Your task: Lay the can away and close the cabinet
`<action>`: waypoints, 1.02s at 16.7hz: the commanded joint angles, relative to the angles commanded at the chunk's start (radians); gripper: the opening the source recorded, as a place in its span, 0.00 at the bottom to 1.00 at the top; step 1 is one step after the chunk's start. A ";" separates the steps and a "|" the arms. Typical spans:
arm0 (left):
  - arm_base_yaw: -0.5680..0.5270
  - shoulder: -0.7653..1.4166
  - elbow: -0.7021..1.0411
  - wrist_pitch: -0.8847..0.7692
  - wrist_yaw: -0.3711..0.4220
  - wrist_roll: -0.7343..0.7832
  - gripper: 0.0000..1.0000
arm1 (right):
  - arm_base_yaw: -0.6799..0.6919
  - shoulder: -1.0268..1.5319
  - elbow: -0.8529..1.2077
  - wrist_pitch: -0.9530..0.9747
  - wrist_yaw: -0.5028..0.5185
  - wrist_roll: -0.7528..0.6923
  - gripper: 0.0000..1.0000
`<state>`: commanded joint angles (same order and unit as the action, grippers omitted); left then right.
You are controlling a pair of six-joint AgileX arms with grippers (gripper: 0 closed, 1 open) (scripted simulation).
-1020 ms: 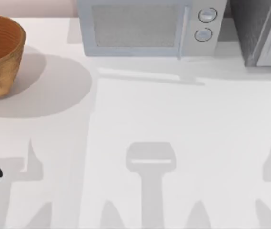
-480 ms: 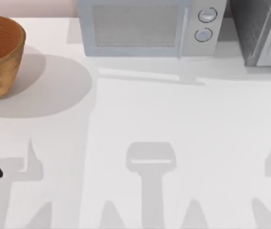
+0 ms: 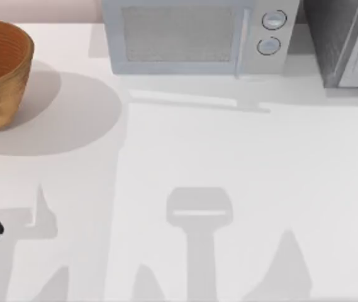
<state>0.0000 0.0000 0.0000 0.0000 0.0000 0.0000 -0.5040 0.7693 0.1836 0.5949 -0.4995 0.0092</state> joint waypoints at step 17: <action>0.000 0.000 0.000 0.000 0.000 0.000 1.00 | -0.521 0.782 0.184 0.606 -0.513 0.013 1.00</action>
<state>0.0000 0.0000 0.0000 0.0000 0.0000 0.0000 -1.0248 1.5516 0.3675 1.2010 -1.0128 0.0218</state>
